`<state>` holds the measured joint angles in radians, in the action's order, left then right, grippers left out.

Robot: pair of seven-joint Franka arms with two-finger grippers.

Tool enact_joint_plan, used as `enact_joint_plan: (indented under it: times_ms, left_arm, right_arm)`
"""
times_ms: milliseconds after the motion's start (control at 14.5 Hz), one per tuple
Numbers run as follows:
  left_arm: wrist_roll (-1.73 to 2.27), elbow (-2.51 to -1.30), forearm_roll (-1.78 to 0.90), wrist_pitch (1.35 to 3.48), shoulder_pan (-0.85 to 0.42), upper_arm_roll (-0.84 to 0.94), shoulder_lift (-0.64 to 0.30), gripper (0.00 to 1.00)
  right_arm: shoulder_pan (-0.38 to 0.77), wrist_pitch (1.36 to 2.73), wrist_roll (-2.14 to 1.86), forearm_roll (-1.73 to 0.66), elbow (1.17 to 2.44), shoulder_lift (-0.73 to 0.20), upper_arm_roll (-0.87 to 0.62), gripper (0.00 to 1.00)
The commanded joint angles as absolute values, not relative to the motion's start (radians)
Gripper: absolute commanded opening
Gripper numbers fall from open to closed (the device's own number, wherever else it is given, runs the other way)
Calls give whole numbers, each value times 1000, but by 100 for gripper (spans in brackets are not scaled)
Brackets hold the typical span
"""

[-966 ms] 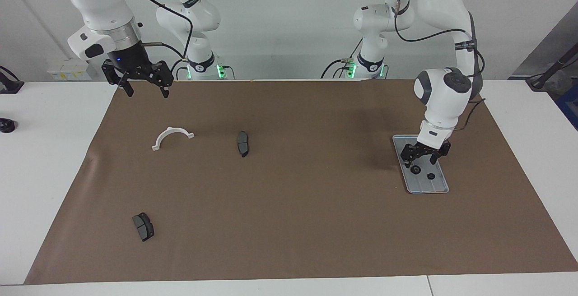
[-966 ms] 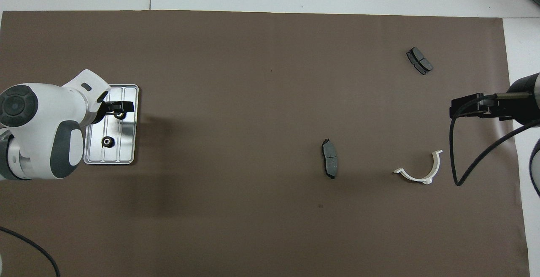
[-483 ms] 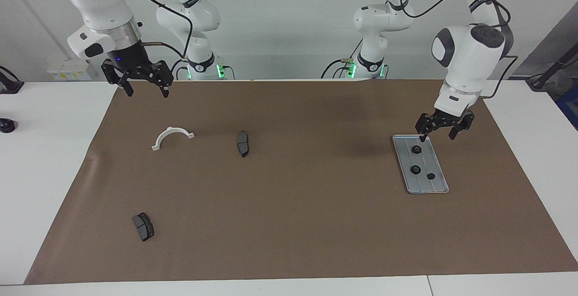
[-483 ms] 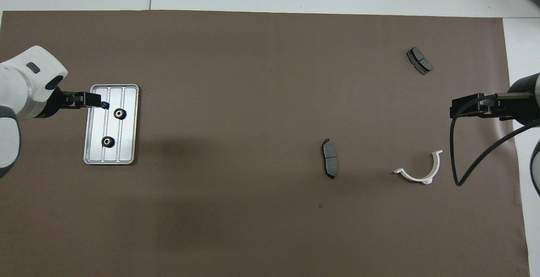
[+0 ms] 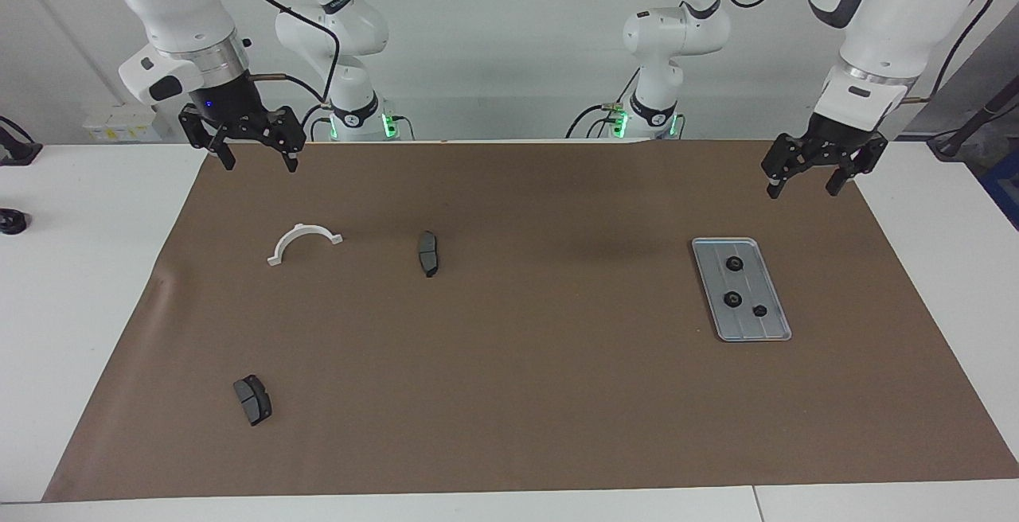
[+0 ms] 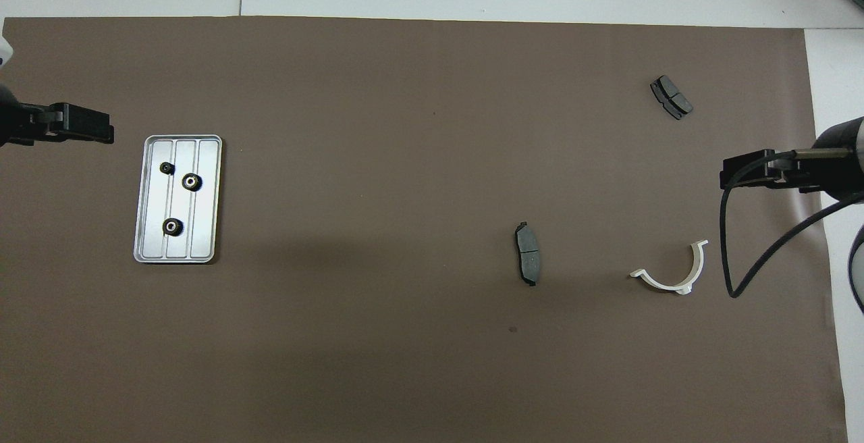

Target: Pick bearing gear from pile to tray

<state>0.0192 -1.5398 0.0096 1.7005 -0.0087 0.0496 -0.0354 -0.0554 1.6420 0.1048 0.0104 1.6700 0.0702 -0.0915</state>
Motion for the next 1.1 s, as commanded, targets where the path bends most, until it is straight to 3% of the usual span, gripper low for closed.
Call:
enact_joint_plan:
  times_ms: [0,276,1034]
  left_arm:
    - [0,-1472,-8,1635,-20,43,-65,100]
    - [2,-1577,-8,1536,-26,41,20,100]
    - [8,-1586,-9,1539,-14,31,21,100]
  right_arm:
    - [-63,1651,95,-9,1681,86,-97,100]
    - [-66,1660,89,-9,1681,84,-97,100]
    - [-75,1660,23,-8,1681,86,-94,100]
